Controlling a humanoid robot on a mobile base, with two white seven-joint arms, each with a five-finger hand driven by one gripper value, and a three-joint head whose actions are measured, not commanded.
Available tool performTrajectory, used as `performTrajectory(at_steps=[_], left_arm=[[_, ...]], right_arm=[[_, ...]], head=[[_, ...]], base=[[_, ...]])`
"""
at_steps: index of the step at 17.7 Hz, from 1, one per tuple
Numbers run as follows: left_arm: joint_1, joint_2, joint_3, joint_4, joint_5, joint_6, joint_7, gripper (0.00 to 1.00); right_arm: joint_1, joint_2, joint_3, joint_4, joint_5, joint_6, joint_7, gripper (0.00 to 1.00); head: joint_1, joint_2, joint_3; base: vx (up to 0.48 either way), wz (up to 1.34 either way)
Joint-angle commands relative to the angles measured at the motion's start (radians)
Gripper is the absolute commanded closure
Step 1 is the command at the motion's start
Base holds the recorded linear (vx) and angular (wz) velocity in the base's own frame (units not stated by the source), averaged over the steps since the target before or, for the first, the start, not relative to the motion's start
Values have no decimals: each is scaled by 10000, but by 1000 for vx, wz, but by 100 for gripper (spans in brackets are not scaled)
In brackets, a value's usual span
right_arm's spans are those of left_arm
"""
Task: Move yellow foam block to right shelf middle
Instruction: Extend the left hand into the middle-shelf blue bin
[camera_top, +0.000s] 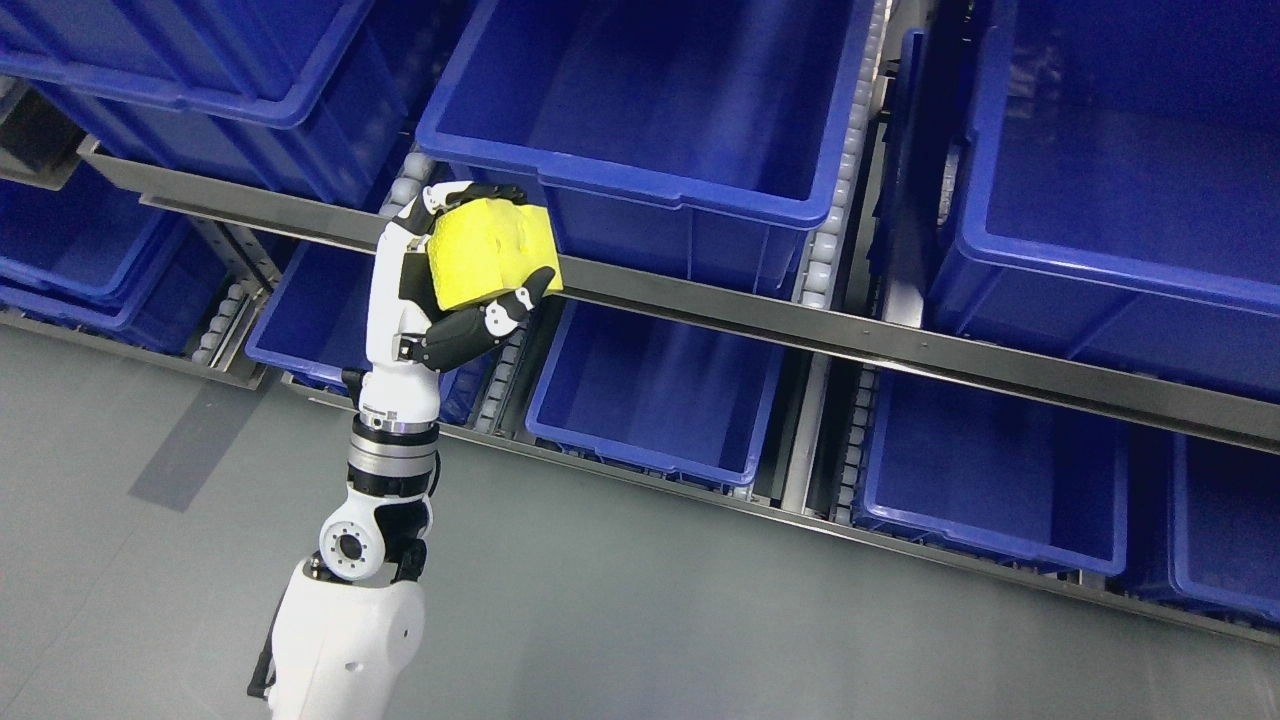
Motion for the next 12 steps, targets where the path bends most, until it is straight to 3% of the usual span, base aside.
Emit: performTrajectory(at_steps=[1, 4, 7, 9, 12], left_arm=[[-1488, 175, -999, -1334, 3, 1037, 86, 72], [-3526, 175, -907, -1228, 3, 3212, 559, 72], [-5598, 175, -112, -341, 3, 6722, 1802, 72], [-6534, 175, 395, 594, -12, 8396, 1942, 72], [-7533, 175, 291, 2004, -43, 10072, 2141, 72]], right_arm=[[-17, -175, 0, -175, 0, 5, 3, 0], [-32, -175, 0, -175, 0, 5, 3, 0], [-17, -175, 0, -175, 0, 5, 3, 0], [-17, -175, 0, -175, 0, 5, 3, 0], [-17, -175, 0, -175, 0, 5, 3, 0]], head=[[0, 0, 0], [0, 1, 0], [0, 2, 0], [0, 1, 0], [0, 1, 0]], base=[[80, -407], [69, -278], [42, -164], [24, -81], [10, -30]])
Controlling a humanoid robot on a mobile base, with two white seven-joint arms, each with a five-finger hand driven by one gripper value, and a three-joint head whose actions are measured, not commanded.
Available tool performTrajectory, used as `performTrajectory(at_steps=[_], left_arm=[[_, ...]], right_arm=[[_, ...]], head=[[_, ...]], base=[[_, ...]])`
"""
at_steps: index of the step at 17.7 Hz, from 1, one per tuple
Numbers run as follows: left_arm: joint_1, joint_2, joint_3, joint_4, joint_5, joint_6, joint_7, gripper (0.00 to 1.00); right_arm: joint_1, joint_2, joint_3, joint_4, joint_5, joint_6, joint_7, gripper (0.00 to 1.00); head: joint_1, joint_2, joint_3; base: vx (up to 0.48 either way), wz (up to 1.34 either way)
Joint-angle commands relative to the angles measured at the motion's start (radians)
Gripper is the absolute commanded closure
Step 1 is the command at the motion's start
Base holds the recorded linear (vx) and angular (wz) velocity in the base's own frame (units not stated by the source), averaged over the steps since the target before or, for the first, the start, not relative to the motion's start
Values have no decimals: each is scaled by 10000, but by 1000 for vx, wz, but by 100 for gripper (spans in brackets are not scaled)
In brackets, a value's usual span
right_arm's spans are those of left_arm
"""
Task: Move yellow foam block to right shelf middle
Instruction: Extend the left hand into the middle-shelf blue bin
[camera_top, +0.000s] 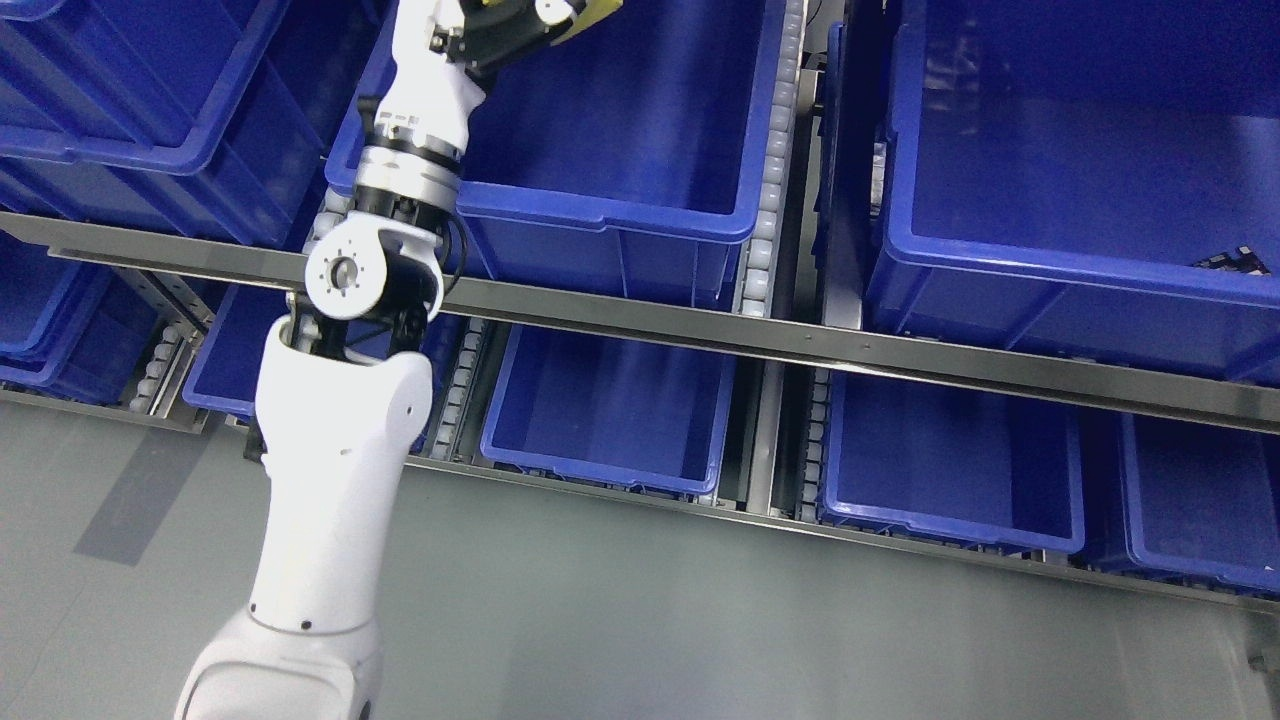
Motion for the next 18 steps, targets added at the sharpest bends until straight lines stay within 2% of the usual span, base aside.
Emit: performTrajectory(at_steps=[1, 3, 4, 6, 7, 8, 11, 14, 18], left_arm=[[-2652, 175, 319, 2672, -32, 2113, 445, 72], [-3191, 175, 58, 3763, -17, 2314, 646, 71], [-3421, 175, -156, 4451, -17, 2406, 677, 65], [-3485, 175, -646, 5374, -1, 2758, 662, 41], [-3485, 175, -892, 5743, 60, 3018, 661, 23], [-3454, 175, -1167, 6035, 136, 3188, 646, 10], [-3392, 175, -1308, 6528, 259, 3189, 646, 0], [-3392, 175, -958, 6254, 321, 3174, 646, 0], [-2720, 175, -695, 5029, 321, 3159, 631, 0]], right_arm=[[-16, -175, 0, -175, 0, 5, 3, 0], [-31, -175, 0, -175, 0, 5, 3, 0], [-16, -175, 0, -175, 0, 5, 3, 0], [-16, -175, 0, -175, 0, 5, 3, 0], [-16, -175, 0, -175, 0, 5, 3, 0], [-16, -175, 0, -175, 0, 5, 3, 0], [-31, -175, 0, -175, 0, 5, 3, 0], [-16, -175, 0, -175, 0, 5, 3, 0], [-16, -175, 0, -175, 0, 5, 3, 0]], head=[[0, 0, 0], [0, 0, 0], [0, 0, 0], [0, 0, 0], [0, 0, 0], [0, 0, 0], [0, 0, 0], [0, 0, 0], [0, 0, 0]], base=[[0, 0], [-3, 7], [0, 0], [0, 0], [0, 0], [0, 0], [0, 0], [0, 0], [0, 0]])
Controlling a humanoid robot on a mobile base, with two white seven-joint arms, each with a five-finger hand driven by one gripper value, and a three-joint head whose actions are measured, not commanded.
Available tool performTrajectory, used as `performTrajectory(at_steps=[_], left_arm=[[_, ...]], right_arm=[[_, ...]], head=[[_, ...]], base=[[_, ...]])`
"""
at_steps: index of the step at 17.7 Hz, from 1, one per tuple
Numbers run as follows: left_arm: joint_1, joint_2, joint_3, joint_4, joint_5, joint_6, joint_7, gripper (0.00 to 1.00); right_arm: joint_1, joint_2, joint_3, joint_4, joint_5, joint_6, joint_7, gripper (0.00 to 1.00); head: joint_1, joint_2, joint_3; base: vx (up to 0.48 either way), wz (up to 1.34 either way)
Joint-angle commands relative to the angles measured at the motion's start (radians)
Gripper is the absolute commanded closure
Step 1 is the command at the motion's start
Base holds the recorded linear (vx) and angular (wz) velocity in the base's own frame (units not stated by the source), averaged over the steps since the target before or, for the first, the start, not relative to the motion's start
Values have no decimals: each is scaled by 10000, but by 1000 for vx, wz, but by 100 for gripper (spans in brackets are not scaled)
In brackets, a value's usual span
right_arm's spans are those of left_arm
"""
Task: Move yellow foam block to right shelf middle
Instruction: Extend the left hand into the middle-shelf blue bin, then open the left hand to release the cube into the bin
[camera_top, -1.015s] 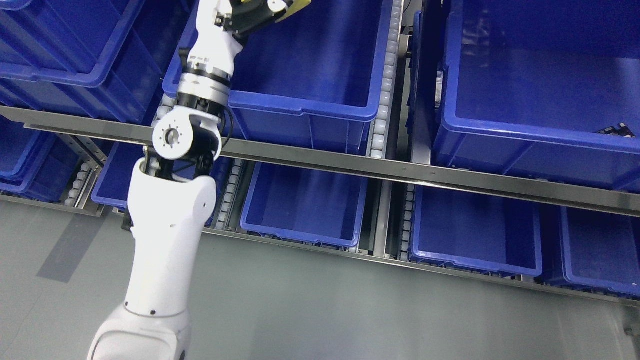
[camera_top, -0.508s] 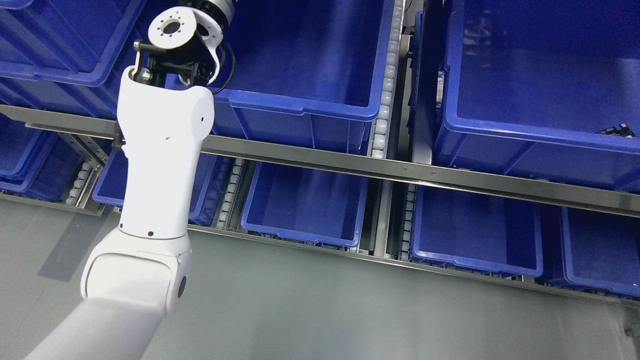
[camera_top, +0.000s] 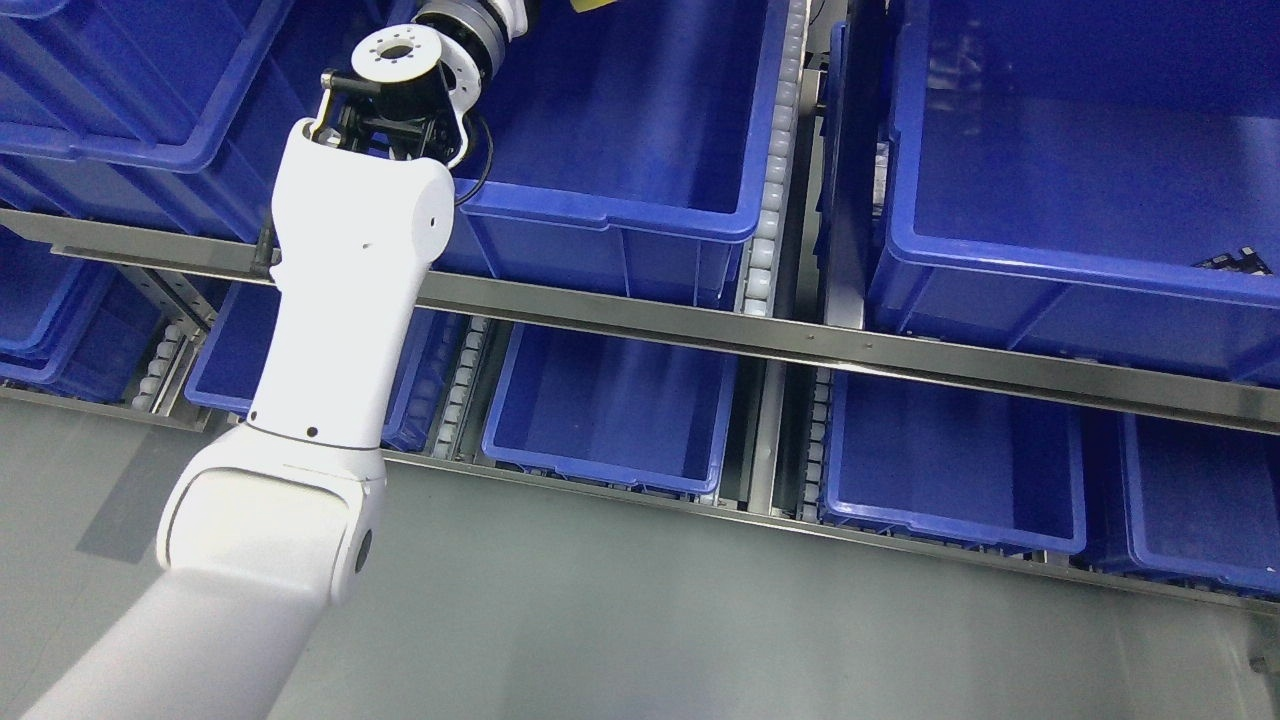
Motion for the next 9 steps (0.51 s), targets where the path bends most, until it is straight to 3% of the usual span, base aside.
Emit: performTrajectory(at_steps=[1, 6, 8, 9], left_arm=[[543, 175, -4, 65, 64, -28, -12, 0], [712, 175, -4, -244, 49, -212, -88, 2], [1063, 175, 87, -717, 49, -441, 2, 46], [1293, 175, 285, -933, 49, -1005, 247, 80]], right_arm=[[-15, -175, 0, -174, 0, 6, 3, 0], [-15, -175, 0, -174, 0, 6, 3, 0], [-15, -175, 0, -174, 0, 6, 3, 0], [-15, -175, 0, -174, 0, 6, 3, 0]], head=[[0, 0, 0], [0, 0, 0], [0, 0, 0], [0, 0, 0]], base=[[0, 0], [0, 0], [0, 0], [0, 0]])
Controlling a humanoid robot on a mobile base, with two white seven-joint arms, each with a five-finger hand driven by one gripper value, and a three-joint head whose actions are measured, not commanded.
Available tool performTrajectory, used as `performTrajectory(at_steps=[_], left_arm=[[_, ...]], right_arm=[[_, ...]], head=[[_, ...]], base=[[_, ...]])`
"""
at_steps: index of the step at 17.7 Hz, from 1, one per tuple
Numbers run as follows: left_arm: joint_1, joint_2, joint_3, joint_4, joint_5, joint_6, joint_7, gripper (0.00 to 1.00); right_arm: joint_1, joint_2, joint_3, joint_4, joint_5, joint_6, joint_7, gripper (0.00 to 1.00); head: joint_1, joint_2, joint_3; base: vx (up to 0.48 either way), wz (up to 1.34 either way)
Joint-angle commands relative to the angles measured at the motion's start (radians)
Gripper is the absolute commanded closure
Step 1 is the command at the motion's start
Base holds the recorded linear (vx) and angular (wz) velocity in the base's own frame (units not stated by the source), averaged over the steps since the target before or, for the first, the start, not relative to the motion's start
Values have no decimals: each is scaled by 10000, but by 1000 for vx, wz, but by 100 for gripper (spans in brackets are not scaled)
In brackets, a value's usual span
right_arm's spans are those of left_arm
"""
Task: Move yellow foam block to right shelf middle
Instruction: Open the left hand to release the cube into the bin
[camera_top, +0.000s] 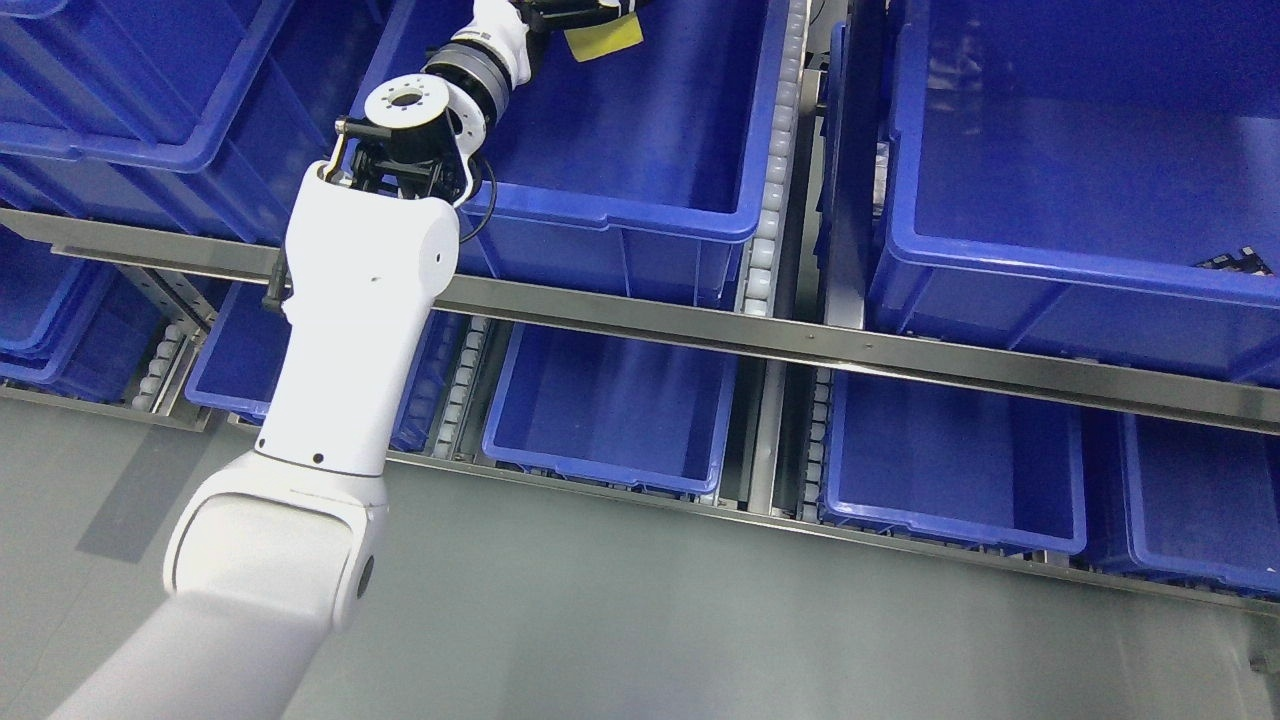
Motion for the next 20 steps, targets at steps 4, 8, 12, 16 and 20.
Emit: performTrajectory(at_steps=[4, 8, 12, 16, 20], left_arm=[[699, 175, 355, -771, 31, -1360, 743, 90], [469, 175, -427, -771, 16, -1100, -177, 0], [408, 175, -458, -786, 16, -1115, -224, 0], [255, 175, -413, -802, -14, -1115, -208, 0], [208, 175, -886, -771, -2369, -1115, -559, 0]], right_arm=[[-15, -175, 0, -175, 0, 6, 3, 0], [-15, -175, 0, -175, 0, 6, 3, 0], [-15, -175, 0, -175, 0, 6, 3, 0], [-15, -175, 0, -175, 0, 6, 3, 0], [-15, -175, 0, -175, 0, 6, 3, 0]], head=[[0, 0, 0], [0, 0, 0], [0, 0, 0], [0, 0, 0], [0, 0, 0]], base=[[0, 0], [0, 0], [0, 0], [0, 0], [0, 0]])
